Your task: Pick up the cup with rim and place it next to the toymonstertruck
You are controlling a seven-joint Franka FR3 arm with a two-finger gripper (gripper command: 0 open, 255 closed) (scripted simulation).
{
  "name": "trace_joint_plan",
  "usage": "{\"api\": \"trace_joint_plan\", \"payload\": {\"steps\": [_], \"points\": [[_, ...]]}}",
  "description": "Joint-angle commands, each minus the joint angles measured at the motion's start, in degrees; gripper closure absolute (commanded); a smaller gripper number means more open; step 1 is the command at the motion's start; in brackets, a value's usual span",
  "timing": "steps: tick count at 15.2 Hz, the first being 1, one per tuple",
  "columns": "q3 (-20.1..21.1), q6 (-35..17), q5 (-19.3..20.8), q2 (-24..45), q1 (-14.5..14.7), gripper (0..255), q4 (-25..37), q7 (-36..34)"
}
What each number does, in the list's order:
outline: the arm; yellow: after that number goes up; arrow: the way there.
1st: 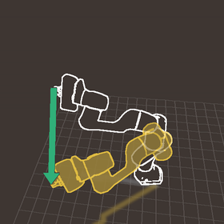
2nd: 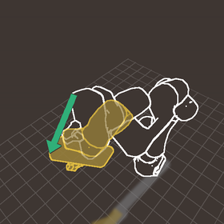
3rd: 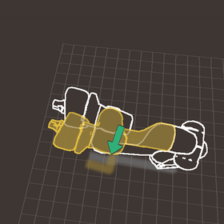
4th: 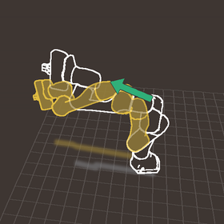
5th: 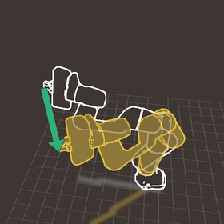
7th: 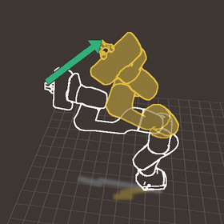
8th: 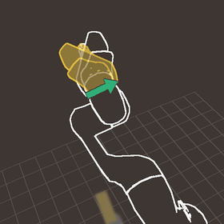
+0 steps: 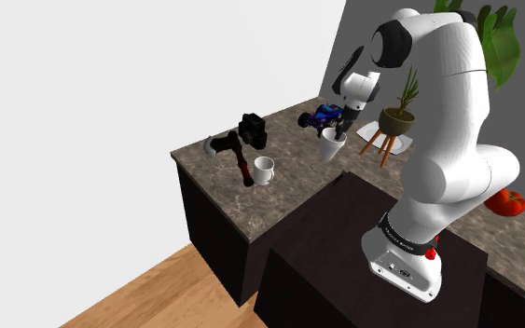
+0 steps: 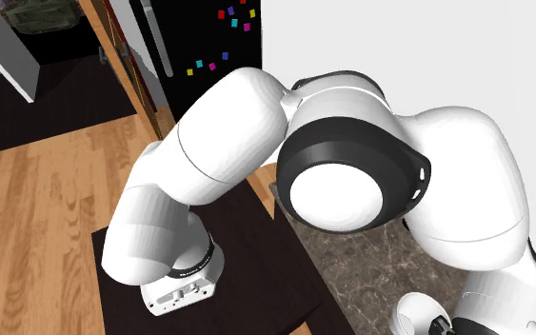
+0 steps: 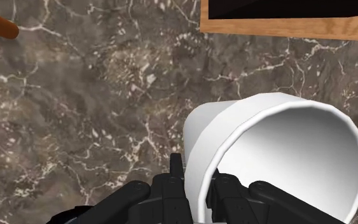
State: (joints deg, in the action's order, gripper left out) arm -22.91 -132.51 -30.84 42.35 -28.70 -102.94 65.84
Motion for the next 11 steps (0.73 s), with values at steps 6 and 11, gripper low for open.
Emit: {"api": "trace_joint_plan", "payload": {"steps": [6, 11], "points": [[0.7, -1.1, -0.7, 1.7, -0.5, 255, 0.6, 0.5], [0.7, -1.1, -0.7, 1.7, -0.5, 0, 0.6, 0.5]]}}
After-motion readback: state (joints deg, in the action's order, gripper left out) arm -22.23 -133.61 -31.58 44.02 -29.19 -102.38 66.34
